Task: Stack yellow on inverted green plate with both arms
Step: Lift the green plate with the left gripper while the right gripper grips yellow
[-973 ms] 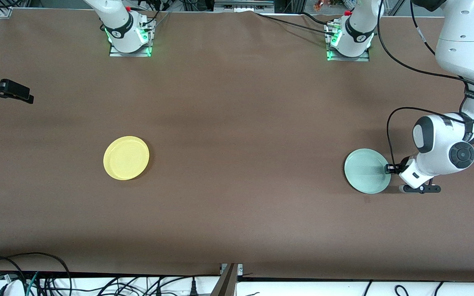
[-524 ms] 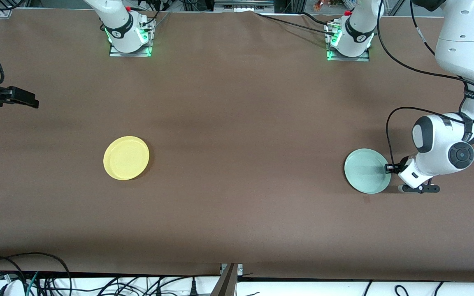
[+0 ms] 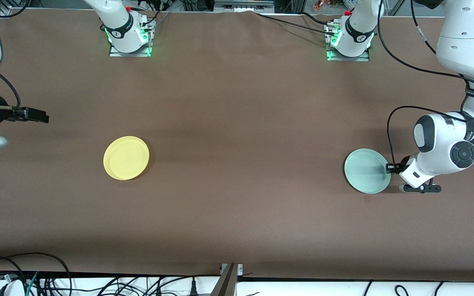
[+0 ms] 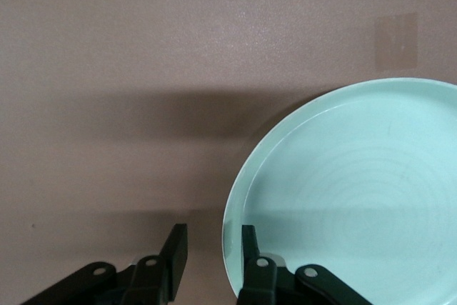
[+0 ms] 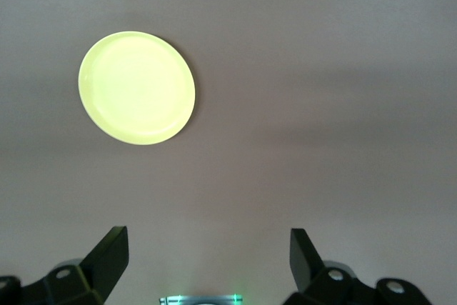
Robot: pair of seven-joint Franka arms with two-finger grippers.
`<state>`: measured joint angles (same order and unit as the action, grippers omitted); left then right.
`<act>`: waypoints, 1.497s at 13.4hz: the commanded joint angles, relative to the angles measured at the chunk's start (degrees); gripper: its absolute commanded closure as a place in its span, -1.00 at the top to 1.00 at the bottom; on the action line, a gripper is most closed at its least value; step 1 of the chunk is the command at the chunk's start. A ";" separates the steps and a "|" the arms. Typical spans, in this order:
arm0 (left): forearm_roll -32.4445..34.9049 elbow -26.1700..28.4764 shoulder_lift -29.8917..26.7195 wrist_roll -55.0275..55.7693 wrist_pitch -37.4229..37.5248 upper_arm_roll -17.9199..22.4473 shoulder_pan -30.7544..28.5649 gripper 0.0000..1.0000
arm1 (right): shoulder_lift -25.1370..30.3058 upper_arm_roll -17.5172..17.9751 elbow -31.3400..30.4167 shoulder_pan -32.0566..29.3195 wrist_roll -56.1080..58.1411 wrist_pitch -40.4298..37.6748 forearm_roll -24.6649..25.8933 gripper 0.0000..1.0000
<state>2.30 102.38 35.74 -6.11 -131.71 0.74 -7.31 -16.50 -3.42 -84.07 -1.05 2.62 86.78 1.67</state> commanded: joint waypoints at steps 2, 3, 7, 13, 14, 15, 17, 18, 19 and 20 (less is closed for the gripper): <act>1.40 1.77 -1.46 -0.92 0.31 -0.57 -0.60 -0.24 | -6.33 0.43 0.58 -0.54 0.29 6.79 -1.22 1.00; 1.40 1.77 -1.46 -1.01 0.31 -0.57 -0.60 -0.24 | -8.01 0.43 0.48 -0.62 0.20 8.65 -2.36 1.00; 1.31 1.77 -1.20 -1.10 0.31 -0.57 -0.60 -0.28 | -13.99 0.43 0.22 -1.77 -0.15 13.23 -9.31 1.00; 1.05 1.77 -0.59 -1.10 0.31 -0.57 -0.60 -0.52 | -16.99 0.43 -8.98 -1.77 -0.16 26.74 -13.17 1.00; 0.87 1.77 -0.58 -1.10 0.31 -0.57 -0.60 -0.57 | -16.90 0.43 -11.01 -1.77 0.11 29.55 -13.18 1.00; 0.78 1.77 -0.58 -0.92 0.31 -0.57 -0.60 -0.63 | -16.64 0.52 -12.86 -1.77 0.11 32.11 -13.18 1.00; 0.78 1.68 -0.84 -0.66 0.49 -0.57 -0.52 -0.99 | -16.11 0.61 -15.24 -1.77 0.20 35.28 -13.27 1.00; 0.78 1.68 -1.11 -0.57 0.75 -0.57 -0.52 -1.00 | -15.93 0.69 -16.03 -1.77 0.20 36.25 -13.35 1.00; 0.78 1.08 -1.28 -0.75 2.66 -0.57 0.01 -1.00 | -15.58 0.70 -16.82 -1.77 0.20 37.39 -13.96 1.00; 0.95 0.37 -1.81 -0.75 5.12 -0.57 0.19 -1.00 | -15.23 0.87 -17.96 -1.77 0.37 38.62 -14.58 1.00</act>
<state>2.29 103.21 35.11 -6.19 -130.17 0.48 -7.25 -34.72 -3.46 -97.91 -2.11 2.51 122.85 -11.21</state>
